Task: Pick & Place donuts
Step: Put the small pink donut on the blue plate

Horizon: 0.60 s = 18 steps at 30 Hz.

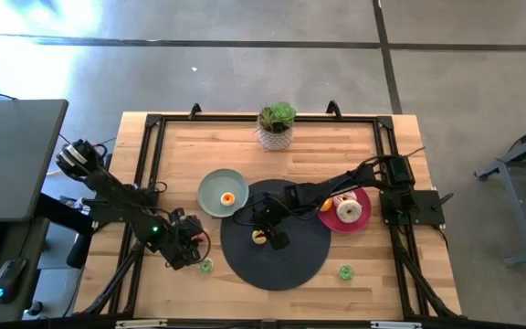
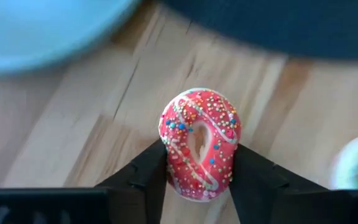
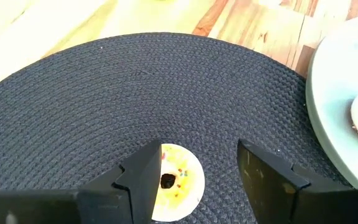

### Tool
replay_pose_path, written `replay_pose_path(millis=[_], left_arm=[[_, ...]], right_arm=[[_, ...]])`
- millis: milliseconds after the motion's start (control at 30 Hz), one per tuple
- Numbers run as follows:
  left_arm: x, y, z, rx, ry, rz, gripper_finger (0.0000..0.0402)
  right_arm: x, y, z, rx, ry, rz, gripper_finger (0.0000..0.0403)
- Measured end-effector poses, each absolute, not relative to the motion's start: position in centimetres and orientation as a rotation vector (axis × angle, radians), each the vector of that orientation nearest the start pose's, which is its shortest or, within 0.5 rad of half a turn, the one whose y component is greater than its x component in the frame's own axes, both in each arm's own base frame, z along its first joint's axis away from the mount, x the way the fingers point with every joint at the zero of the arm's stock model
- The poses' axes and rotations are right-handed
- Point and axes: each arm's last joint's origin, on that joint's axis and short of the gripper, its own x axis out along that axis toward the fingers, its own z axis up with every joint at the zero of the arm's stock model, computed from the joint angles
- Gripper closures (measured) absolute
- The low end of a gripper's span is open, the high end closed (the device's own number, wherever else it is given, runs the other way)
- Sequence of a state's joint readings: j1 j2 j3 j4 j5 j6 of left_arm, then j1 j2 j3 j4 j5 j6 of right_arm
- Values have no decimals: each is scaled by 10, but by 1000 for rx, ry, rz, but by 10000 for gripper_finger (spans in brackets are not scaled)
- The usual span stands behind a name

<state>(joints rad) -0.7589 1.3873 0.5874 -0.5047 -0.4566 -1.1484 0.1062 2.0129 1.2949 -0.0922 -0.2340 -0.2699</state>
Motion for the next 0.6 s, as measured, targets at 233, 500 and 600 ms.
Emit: replay_pose_path(millis=[233,500,600], left_arm=[[184,-115,175,-241,892,406,260],[214,-38,174,-263,1021,540,258],[217,-17,172,-304,1086,502,258]], right_arm=[[420,51,157,-203,763,421,203],[419,50,156,-208,773,417,203],[417,53,154,-219,797,456,202]])
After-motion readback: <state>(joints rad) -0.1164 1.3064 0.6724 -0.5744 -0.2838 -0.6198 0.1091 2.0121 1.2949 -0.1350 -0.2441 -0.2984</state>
